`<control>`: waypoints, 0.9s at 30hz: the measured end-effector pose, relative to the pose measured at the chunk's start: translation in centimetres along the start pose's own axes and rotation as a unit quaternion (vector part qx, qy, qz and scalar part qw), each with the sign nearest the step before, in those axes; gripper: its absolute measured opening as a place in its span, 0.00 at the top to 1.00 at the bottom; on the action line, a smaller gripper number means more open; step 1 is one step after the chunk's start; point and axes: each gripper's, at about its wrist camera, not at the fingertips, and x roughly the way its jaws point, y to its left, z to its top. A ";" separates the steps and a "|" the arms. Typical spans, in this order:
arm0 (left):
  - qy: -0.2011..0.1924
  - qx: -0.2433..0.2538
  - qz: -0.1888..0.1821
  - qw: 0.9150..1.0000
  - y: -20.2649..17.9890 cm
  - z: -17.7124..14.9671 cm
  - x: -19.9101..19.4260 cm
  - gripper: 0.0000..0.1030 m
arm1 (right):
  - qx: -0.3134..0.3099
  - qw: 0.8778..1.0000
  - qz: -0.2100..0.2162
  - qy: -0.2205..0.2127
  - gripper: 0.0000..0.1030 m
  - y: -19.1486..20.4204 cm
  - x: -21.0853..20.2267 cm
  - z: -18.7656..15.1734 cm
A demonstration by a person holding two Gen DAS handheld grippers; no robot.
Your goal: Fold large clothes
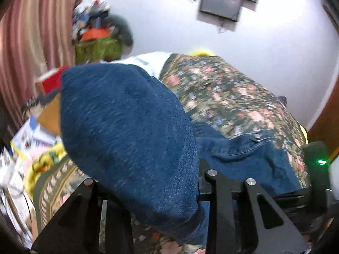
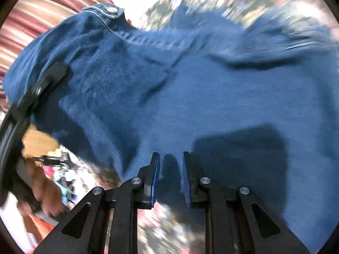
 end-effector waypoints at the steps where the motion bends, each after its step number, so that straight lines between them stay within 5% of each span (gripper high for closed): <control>1: -0.006 0.014 -0.004 1.000 -1.2 0.4 -0.3 0.69 | -0.008 1.000 -0.015 -0.014 0.85 -0.4 -1.4 -0.6; 9: -0.026 0.113 -0.050 0.992 -12.3 1.1 -1.1 0.72 | 0.036 0.986 -0.125 -0.102 0.85 -8.0 -13.3 -9.4; 14: -0.008 0.162 -0.098 0.982 -18.5 -0.8 -0.9 0.72 | 0.089 0.977 -0.147 -0.130 0.85 -12.1 -17.8 -13.4; 22: 0.078 0.281 -0.121 0.949 -24.6 -8.9 0.8 0.71 | 0.131 0.967 -0.161 -0.150 0.85 -14.7 -20.6 -18.0; 27: 0.087 0.322 -0.138 0.933 -25.0 -10.3 -0.7 0.42 | 0.134 0.966 -0.160 -0.154 0.85 -14.7 -21.0 -18.5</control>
